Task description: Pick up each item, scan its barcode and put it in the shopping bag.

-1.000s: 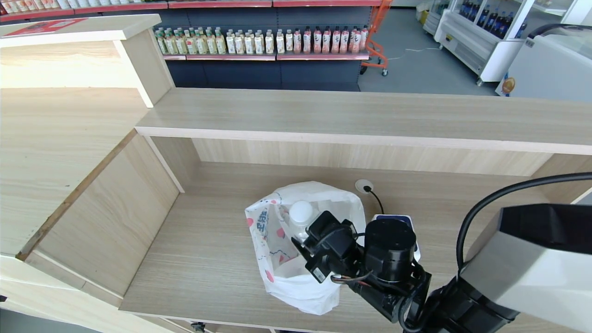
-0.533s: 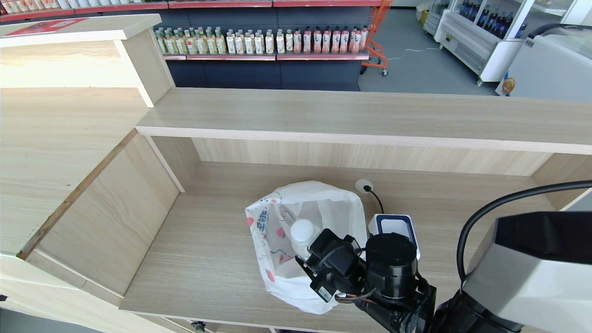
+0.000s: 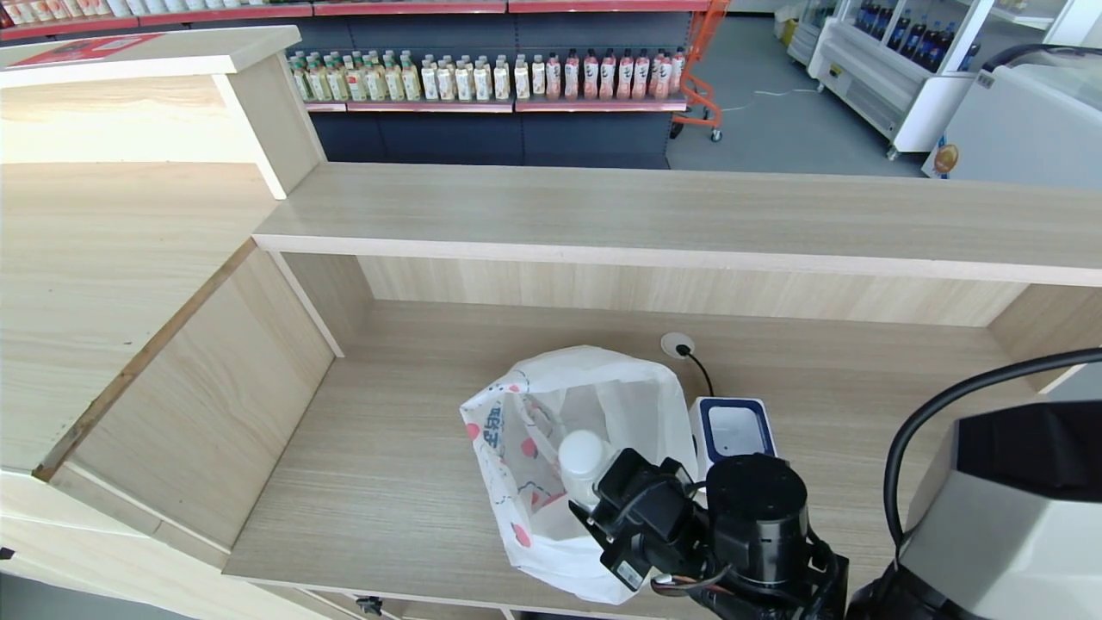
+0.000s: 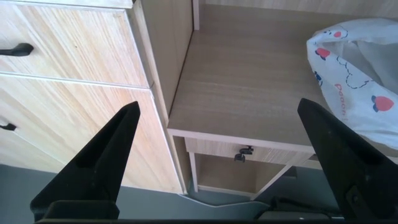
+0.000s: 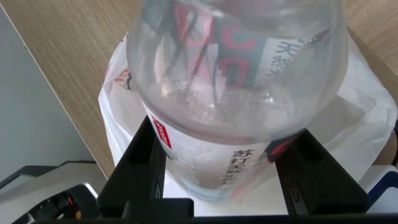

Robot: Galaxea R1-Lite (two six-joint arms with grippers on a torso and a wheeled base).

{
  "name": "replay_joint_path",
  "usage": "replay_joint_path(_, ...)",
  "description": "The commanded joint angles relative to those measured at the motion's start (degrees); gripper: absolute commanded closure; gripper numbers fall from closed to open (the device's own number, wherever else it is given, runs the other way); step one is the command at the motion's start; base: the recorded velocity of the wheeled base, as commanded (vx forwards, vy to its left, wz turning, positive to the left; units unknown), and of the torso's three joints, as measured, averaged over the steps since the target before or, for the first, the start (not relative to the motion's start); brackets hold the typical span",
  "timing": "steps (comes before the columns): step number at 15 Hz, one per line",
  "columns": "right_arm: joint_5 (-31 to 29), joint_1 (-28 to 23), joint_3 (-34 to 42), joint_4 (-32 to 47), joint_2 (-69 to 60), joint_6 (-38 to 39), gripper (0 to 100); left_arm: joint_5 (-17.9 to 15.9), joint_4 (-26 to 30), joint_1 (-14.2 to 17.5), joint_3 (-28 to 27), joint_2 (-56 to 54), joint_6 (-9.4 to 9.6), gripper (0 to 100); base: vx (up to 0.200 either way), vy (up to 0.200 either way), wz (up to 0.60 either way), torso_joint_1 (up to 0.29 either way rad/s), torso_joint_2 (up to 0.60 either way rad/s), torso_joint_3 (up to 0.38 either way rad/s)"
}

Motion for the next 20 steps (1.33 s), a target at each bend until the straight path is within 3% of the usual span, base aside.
replay_joint_path(1, 0.0, 0.1, 0.1, -0.5, -0.2, 0.2, 100, 0.0, 0.0, 0.0, 0.0, 0.0, -0.02, 0, 0.000, 0.000, 0.00, 0.000, 0.00, 0.000)
replay_joint_path(20, -6.8, 3.3, 0.3, -2.8, 3.7, 3.4, 100, 0.0, 0.0, 0.0, 0.0, 0.0, -0.02, 0, 0.000, 0.000, 0.00, 0.000, 0.00, 0.000)
